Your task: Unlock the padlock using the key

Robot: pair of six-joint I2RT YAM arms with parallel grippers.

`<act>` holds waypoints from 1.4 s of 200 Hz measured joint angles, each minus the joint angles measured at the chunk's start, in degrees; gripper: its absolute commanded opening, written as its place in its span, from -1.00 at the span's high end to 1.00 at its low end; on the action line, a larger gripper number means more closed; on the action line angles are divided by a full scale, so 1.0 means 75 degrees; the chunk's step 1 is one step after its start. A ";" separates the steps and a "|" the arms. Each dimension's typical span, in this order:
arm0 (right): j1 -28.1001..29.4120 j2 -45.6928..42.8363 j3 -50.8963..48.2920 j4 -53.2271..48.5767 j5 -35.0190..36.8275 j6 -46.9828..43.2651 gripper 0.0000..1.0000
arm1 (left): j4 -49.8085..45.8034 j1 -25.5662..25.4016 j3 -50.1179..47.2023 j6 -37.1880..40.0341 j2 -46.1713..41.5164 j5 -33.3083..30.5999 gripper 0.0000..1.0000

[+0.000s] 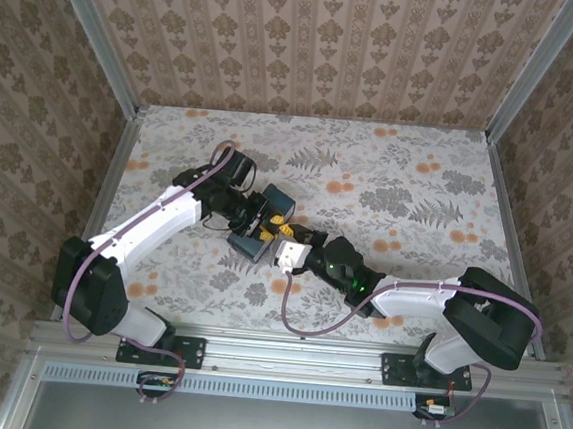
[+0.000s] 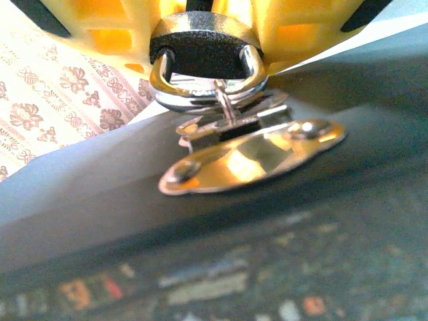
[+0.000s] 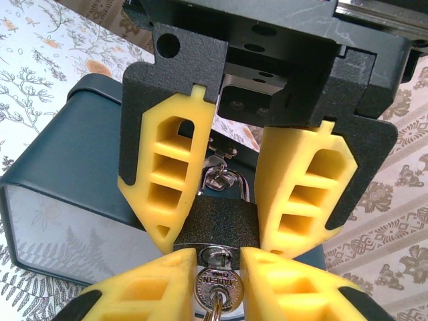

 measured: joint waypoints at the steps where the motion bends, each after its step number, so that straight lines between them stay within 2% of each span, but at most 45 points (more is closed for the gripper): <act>1: 0.0000 0.0000 0.0000 -0.0003 0.0003 -0.0003 0.49 | 0.0000 0.0000 0.0000 0.0000 0.0000 0.0000 0.75; 43: 0.0015 0.0000 0.0000 -0.0023 0.0023 -0.0239 0.51 | 0.0015 0.0000 -0.0038 -0.0032 -0.0006 0.0003 0.75; 117: 0.0035 0.0143 0.0067 -0.0017 0.0064 -0.0504 0.72 | 0.0015 0.0009 -0.0050 -0.0082 -0.0006 -0.0146 0.75; 176: 0.0047 0.0157 0.0236 -0.0219 0.0187 -0.0026 0.82 | 0.0152 0.0050 -0.0052 -0.0114 -0.0006 -0.0175 0.75; 196: 0.0023 0.0128 0.0283 -0.0356 0.0189 0.0382 0.77 | 0.0189 0.0052 -0.0052 -0.0119 -0.0006 -0.0207 0.75; 228: -0.0052 0.0020 0.0271 -0.0431 0.0102 0.0801 0.57 | 0.0271 0.0052 -0.0099 -0.0117 -0.0055 -0.0143 0.74; 280: -0.0236 -0.0198 0.0201 -0.0545 -0.0175 0.0568 0.52 | 0.0358 0.0052 -0.0114 -0.0117 -0.0219 -0.0047 0.75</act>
